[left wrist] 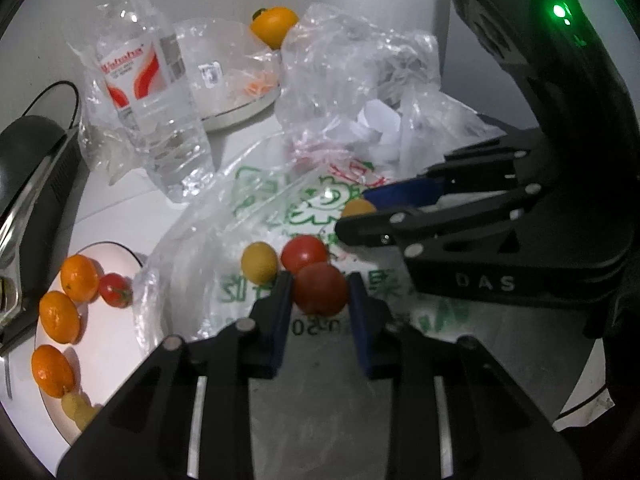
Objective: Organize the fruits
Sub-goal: 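Grasp a red cherry tomato with the left gripper while the right gripper grasps a yellow-green fruit, then carry the tomato to the white plate with the left gripper while the right gripper carries the yellow-green fruit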
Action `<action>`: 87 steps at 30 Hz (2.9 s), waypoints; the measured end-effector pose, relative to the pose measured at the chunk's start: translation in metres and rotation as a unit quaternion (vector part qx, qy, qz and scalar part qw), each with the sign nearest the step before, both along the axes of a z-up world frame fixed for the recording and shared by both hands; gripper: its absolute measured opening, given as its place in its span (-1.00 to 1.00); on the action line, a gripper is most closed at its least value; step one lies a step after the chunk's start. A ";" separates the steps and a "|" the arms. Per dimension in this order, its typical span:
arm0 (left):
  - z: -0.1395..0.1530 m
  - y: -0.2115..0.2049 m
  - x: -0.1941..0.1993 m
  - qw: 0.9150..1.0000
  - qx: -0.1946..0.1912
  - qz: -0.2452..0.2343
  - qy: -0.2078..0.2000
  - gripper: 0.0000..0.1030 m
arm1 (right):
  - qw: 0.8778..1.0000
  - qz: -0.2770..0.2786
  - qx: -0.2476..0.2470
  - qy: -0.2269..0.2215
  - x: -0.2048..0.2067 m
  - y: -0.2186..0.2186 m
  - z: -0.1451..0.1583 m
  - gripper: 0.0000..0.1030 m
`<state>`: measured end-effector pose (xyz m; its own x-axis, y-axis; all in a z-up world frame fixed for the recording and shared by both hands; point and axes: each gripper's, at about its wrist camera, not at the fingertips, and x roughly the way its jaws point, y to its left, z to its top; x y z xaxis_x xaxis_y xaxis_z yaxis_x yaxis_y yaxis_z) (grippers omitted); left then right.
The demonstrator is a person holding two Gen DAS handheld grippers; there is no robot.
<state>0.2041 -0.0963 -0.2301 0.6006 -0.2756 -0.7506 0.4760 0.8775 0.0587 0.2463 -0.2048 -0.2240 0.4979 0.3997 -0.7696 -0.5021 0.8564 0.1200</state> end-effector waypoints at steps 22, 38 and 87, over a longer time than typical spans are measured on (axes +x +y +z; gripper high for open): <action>0.045 0.024 -0.038 0.998 -0.021 0.008 -0.057 -0.45 | 0.999 -0.017 0.005 -0.042 -0.038 0.006 0.039 -0.46; 0.059 0.073 -0.061 0.995 -0.033 0.043 -0.078 -0.45 | 0.998 0.006 -0.001 -0.062 -0.060 0.044 0.058 -0.46; -0.001 0.161 -0.019 0.988 0.044 0.116 -0.094 -0.45 | 0.995 0.088 -0.034 -0.044 -0.026 0.183 0.048 -0.46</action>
